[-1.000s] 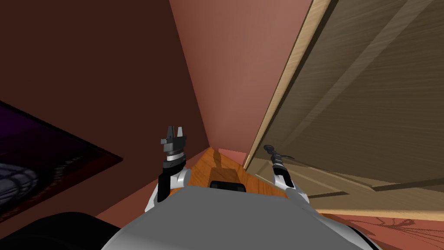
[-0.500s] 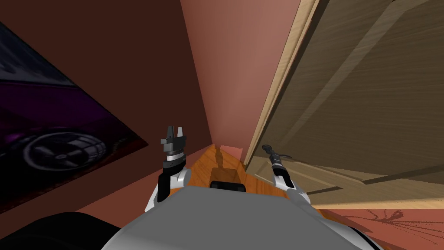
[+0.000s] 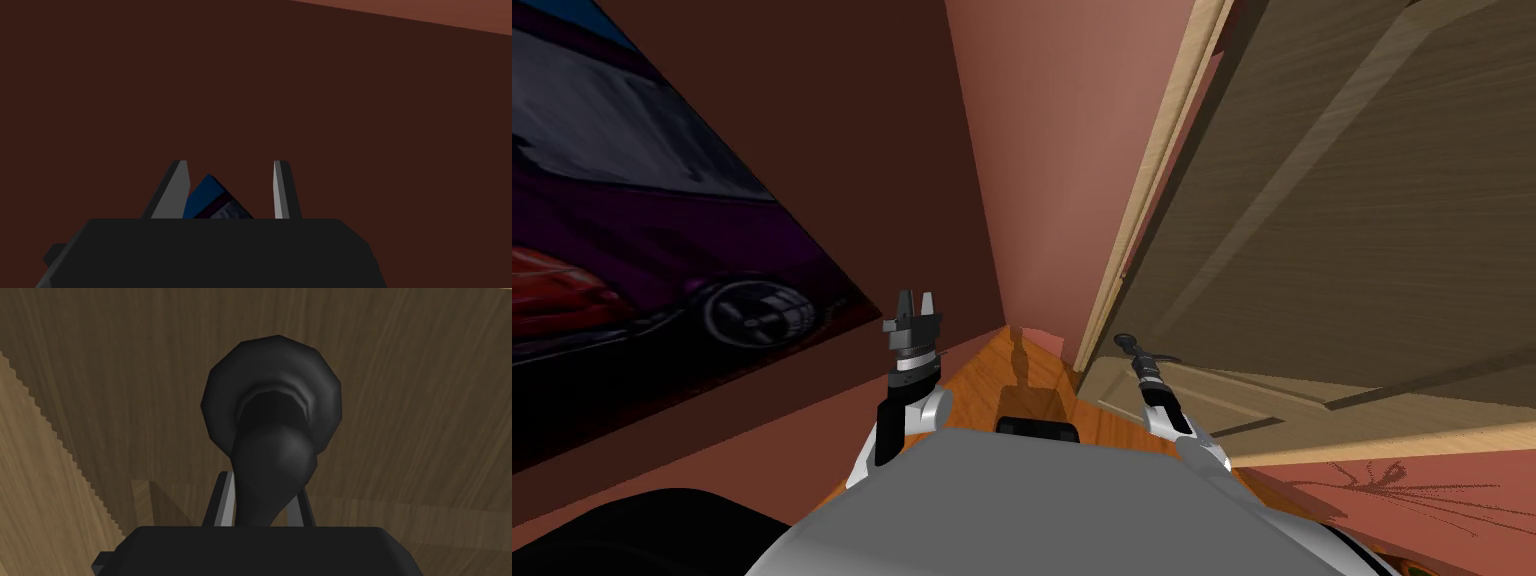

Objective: Pull the door open

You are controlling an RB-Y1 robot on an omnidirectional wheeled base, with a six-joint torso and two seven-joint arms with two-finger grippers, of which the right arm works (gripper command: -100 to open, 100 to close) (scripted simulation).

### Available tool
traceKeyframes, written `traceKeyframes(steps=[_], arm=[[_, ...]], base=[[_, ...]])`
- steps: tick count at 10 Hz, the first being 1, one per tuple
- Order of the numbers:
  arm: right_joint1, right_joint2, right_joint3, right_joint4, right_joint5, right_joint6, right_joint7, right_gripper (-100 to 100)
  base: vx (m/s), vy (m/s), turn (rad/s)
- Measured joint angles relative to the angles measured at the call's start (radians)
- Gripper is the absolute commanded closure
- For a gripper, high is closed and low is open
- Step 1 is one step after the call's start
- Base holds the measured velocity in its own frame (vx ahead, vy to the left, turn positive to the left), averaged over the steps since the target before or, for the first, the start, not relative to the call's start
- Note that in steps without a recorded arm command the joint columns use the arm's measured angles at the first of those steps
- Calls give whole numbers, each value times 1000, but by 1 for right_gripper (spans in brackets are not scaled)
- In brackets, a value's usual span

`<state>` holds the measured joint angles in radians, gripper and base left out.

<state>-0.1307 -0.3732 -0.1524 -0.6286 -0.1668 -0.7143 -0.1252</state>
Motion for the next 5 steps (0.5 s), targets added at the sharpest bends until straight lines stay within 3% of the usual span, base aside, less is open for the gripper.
traceKeyframes(steps=[2, 5], arm=[[13, -7, 23, -17, 11, -5, -21, 100], [17, -27, 60, -12, 29, -27, -60, 100]], base=[[-255, -77, 137], [-270, -29, 99]])
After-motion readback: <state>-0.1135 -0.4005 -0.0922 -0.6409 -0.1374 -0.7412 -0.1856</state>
